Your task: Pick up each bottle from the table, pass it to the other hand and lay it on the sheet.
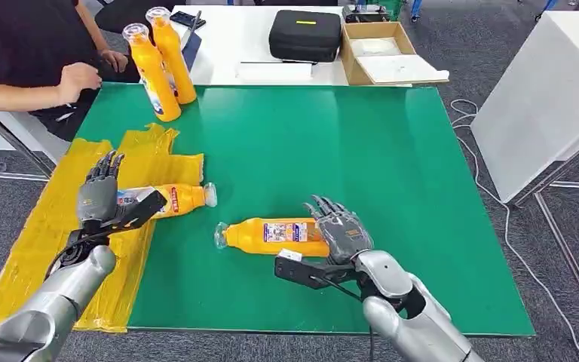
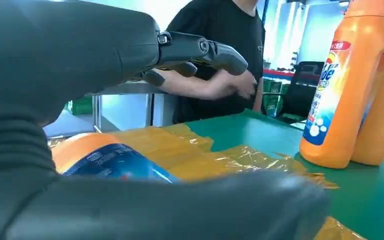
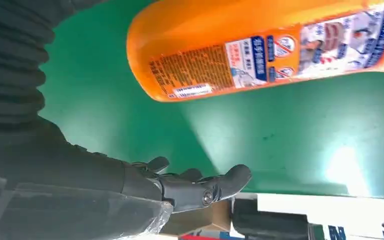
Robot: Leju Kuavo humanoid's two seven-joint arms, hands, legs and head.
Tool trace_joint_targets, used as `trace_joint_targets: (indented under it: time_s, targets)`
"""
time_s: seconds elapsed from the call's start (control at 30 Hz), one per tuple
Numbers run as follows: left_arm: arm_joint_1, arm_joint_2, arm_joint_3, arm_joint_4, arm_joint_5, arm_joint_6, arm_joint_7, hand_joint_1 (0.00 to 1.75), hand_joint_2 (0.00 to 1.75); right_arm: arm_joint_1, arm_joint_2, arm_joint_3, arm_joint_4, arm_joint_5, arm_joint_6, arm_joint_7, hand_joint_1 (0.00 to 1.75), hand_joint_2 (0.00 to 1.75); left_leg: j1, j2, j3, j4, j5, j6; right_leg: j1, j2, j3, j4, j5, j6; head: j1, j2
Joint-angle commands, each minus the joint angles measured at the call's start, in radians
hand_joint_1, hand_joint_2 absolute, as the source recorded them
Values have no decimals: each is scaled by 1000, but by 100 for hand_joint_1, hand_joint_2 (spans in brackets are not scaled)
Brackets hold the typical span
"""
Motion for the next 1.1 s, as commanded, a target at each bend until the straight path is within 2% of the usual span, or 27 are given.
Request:
trace_joint_targets:
  time_s: [0.03, 0.37, 0.47, 0.53, 0.67, 0.87, 1.1]
  targets:
    - [-45, -56, 80, -49, 218, -28, -110, 0, 0, -83, 93, -31, 252, 59, 12, 0, 0, 175, 1, -1, 0, 0, 0, -1, 1, -1, 1, 0, 0, 0, 0, 0]
    - [-27, -58, 83, -94, 256, -47, -110, 0, 0, -87, 102, -43, 271, 73, 8, -6, 0, 175, 0, -1, 3, 1, -1, -1, 0, -2, 3, 0, -1, 0, 0, 0]
    - [0, -98, 145, -216, 470, -141, -176, 0, 0, -101, 123, -70, 325, 93, 3, -10, 0, 175, 0, -1, 2, 0, 0, -1, 0, -2, 2, 0, -1, 0, 0, 0]
    - [28, -114, 140, -329, 610, -206, -167, 0, 0, -124, 131, -72, 381, 104, -15, -25, 0, 175, 0, -2, 2, 1, -1, -1, 0, -2, 3, 0, -1, 0, 0, 0]
    - [66, -108, 67, -474, 777, -253, -173, 0, 0, -178, 136, -54, 474, 97, -39, -47, 0, 175, 0, -1, 2, 1, -1, -1, 0, -2, 2, 1, -1, 0, 0, 0]
    - [64, -100, 46, -477, 797, -249, -176, 0, 0, -188, 141, -49, 493, 91, -44, -52, 0, 175, 0, -1, 3, 1, -1, -2, 0, -2, 4, 0, -1, 0, 0, 0]
    - [60, -68, -65, -552, 894, -222, -207, 0, 0, -278, 160, 12, 645, 11, -55, -80, 0, 175, 0, 0, 1, 1, 0, -1, 0, 0, 1, 0, 0, 0, 0, 0]
